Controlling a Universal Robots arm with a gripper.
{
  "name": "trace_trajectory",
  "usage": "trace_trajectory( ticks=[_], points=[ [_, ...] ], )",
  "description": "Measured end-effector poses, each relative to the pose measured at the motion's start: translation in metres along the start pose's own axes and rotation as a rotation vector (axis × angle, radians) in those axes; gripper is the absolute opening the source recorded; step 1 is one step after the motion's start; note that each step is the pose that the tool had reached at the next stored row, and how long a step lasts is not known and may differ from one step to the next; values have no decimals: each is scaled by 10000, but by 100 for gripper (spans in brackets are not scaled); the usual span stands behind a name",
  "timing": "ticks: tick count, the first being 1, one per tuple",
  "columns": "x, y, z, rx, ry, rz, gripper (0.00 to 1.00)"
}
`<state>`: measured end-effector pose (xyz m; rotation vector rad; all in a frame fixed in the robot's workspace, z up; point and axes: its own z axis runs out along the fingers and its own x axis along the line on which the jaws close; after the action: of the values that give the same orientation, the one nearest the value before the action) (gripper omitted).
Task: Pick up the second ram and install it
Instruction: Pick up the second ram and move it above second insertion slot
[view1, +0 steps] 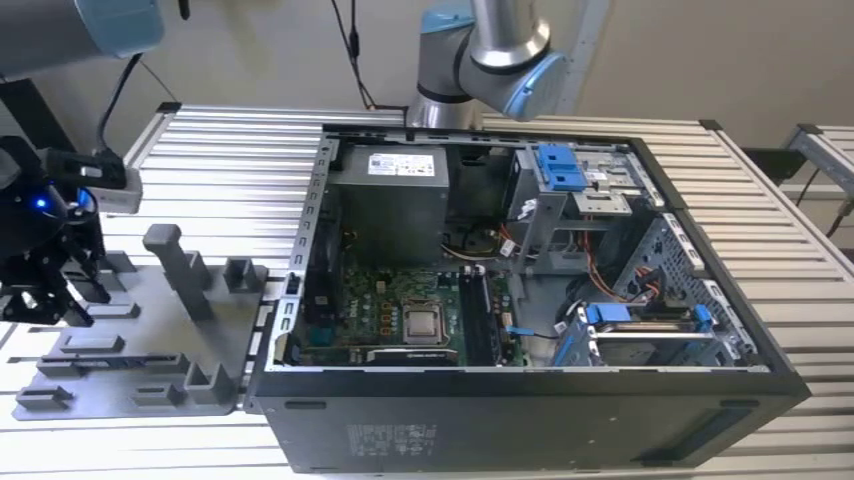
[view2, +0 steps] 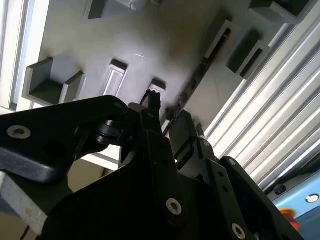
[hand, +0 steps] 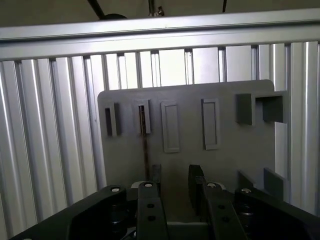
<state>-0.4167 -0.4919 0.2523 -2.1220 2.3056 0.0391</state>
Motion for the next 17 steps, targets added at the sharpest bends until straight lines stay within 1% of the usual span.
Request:
trace_trajectory(
  ticks=[6,17],
  points=[
    [31,14,108,-1,1,-3,36],
    [192,16,301,0,0,-2,36]
  ],
)
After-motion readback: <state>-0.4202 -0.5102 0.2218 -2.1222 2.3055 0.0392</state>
